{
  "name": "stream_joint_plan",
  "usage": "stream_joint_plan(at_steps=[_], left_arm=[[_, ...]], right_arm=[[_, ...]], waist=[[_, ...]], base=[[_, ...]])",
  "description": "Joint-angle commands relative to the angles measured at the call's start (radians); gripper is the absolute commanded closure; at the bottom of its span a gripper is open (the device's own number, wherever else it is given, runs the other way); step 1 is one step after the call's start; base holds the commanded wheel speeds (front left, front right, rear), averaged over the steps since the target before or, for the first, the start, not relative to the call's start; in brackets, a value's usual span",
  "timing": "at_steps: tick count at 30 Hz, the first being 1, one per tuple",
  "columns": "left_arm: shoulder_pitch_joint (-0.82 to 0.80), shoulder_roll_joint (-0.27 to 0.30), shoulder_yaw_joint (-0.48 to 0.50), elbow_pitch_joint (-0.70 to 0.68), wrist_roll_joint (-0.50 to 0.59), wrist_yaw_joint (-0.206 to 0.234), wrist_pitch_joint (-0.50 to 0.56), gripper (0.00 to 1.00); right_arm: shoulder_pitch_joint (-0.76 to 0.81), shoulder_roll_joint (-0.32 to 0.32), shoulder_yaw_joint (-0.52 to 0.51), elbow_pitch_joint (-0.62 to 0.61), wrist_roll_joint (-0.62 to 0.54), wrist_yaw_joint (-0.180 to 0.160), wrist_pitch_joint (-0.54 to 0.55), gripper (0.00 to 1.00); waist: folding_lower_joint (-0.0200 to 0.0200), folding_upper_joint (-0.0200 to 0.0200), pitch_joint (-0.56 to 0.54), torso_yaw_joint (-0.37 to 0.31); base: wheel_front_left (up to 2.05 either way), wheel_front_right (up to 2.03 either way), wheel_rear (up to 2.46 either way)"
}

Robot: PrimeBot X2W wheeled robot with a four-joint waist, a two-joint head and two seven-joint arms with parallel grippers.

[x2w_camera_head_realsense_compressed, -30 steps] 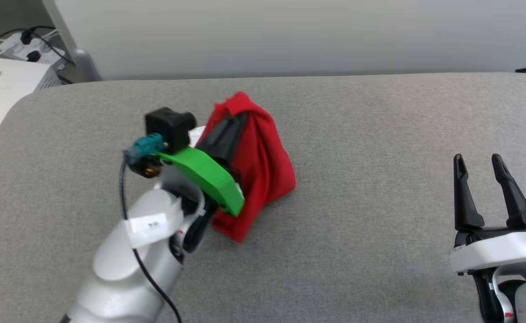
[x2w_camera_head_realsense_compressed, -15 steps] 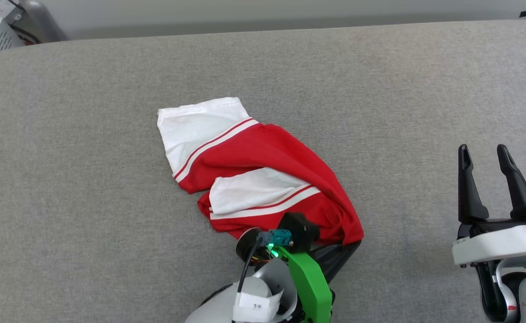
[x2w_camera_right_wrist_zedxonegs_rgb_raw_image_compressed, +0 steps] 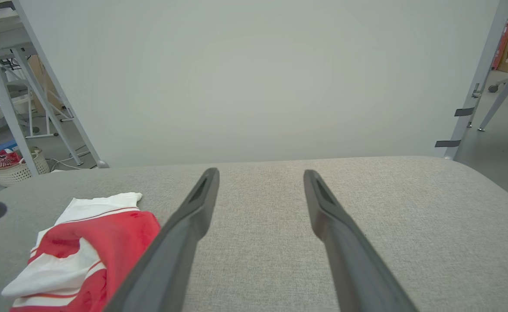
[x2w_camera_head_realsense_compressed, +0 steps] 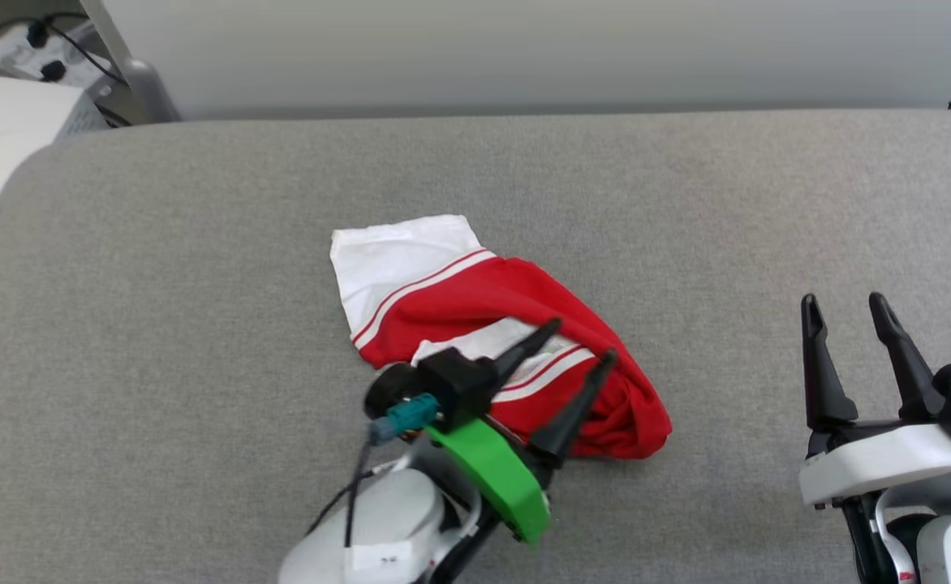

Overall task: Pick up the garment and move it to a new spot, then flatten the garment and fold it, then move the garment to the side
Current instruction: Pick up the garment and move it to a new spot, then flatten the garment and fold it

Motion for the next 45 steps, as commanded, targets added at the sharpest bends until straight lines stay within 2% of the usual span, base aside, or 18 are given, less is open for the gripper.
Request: stream_joint_plan(at_steps=[1, 6, 9, 12, 19, 22, 24, 27, 33, 37, 45], left_arm=[[0.026, 0.019, 0.028, -0.012, 0.010, 0.022, -0.009, 0.00], [0.090, 0.065, 0.161, -0.062, 0.027, 0.103, -0.014, 0.00], [0.136, 0.084, 0.245, -0.093, 0.048, 0.136, -0.014, 0.00], [0.190, 0.097, 0.338, -0.117, 0.071, 0.159, -0.014, 0.00], [0.301, 0.109, 0.514, -0.138, 0.117, 0.182, -0.014, 0.00], [0.334, 0.107, 0.562, -0.144, 0.137, 0.177, -0.014, 0.00], [0.355, 0.092, 0.590, -0.142, 0.177, 0.156, -0.014, 0.00], [0.355, 0.086, 0.598, -0.135, 0.189, 0.141, -0.014, 0.00], [0.339, 0.064, 0.603, -0.125, 0.211, 0.115, -0.014, 0.00], [0.321, 0.039, 0.600, -0.123, 0.226, 0.096, -0.014, 0.00], [0.284, -0.032, 0.590, -0.106, 0.260, 0.043, -0.014, 0.00]], right_arm=[[0.017, -0.002, 0.001, 0.002, -0.009, -0.001, 0.006, 0.00], [0.042, -0.002, 0.011, 0.003, -0.019, -0.001, 0.023, 0.00], [0.053, -0.002, 0.013, 0.003, -0.023, -0.001, 0.032, 0.00], [0.064, -0.002, 0.014, 0.002, -0.027, -0.001, 0.042, 0.00], [0.095, -0.002, 0.010, -0.004, -0.032, -0.001, 0.062, 0.00], [0.107, -0.002, 0.006, -0.007, -0.032, -0.001, 0.069, 0.00], [0.115, -0.002, 0.001, -0.010, -0.036, -0.001, 0.081, 0.00], [0.106, -0.002, -0.003, -0.004, -0.041, -0.001, 0.091, 0.00], [0.042, -0.009, 0.010, 0.042, -0.051, -0.001, 0.179, 0.00], [-0.047, -0.059, 0.099, 0.089, -0.006, -0.001, 0.300, 0.00], [-0.272, -0.212, 0.365, 0.187, 0.148, -0.001, 0.582, 0.00]], waist=[[0.0000, -0.0001, -0.052, 0.021], [0.0000, -0.0001, -0.074, 0.025], [0.0000, -0.0001, -0.082, 0.025], [0.0000, -0.0001, -0.089, 0.025], [0.0000, -0.0001, -0.107, 0.026], [0.0000, -0.0001, -0.112, 0.028], [0.0000, -0.0001, -0.112, 0.026], [0.0000, -0.0001, -0.109, 0.025], [0.0000, -0.0001, -0.092, 0.047], [0.0000, -0.0001, -0.070, 0.086], [0.0000, -0.0001, -0.028, 0.192]], base=[[0.00, 0.00, 0.00], [0.00, 0.00, 0.00], [0.00, 0.00, 0.00], [0.00, 0.00, 0.00], [0.00, 0.00, 0.00], [0.00, 0.00, 0.00], [0.00, 0.00, 0.00], [0.00, 0.00, 0.00], [0.00, 0.00, 0.00], [0.00, 0.00, 0.00], [0.00, 0.00, 0.00]])
